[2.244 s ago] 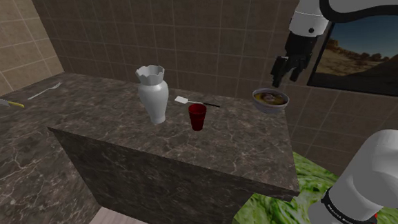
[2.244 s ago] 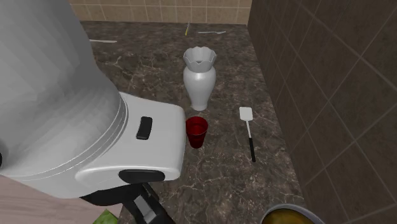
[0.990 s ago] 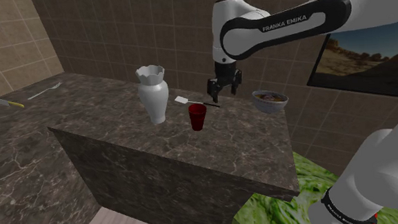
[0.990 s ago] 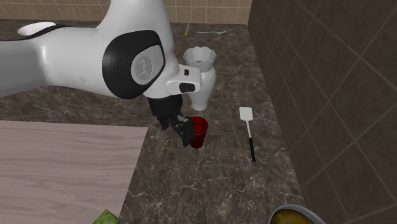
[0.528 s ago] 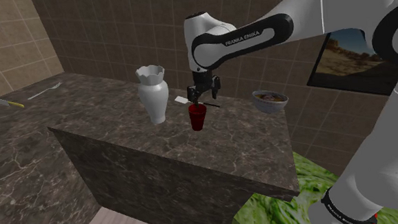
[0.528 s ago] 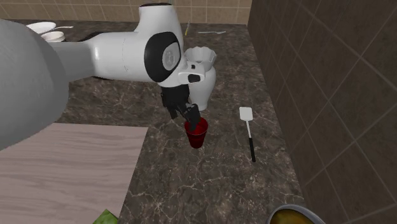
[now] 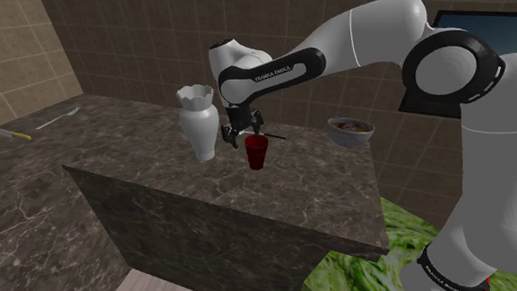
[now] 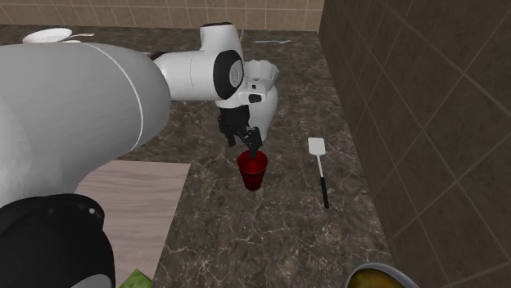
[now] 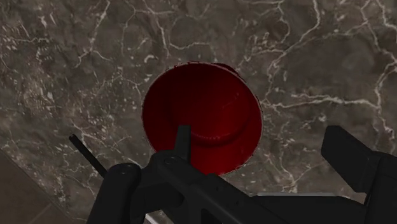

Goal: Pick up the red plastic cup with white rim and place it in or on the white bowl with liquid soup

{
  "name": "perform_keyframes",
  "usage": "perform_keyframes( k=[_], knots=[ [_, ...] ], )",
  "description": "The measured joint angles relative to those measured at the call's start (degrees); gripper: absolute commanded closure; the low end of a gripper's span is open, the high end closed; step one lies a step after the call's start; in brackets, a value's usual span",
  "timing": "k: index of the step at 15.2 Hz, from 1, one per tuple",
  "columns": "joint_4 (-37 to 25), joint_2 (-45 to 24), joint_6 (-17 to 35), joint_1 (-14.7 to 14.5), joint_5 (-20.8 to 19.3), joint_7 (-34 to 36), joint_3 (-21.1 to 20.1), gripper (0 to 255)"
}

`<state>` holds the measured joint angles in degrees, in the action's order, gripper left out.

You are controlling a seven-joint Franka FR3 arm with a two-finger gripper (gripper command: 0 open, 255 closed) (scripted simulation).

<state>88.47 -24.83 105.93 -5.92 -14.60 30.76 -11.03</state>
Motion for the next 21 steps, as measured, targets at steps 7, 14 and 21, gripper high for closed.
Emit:
perform_keyframes(
  k=[7,14,21],
  knots=[
    [2.7,-1.7,4.2,0.2,-0.7,0.7,0.4,0],
    [2.8,-2.0,4.7,0.3,-0.8,0.7,0.4,255],
    [2.8,-2.0,4.7,0.3,-0.8,0.7,0.4,255]
  ],
)
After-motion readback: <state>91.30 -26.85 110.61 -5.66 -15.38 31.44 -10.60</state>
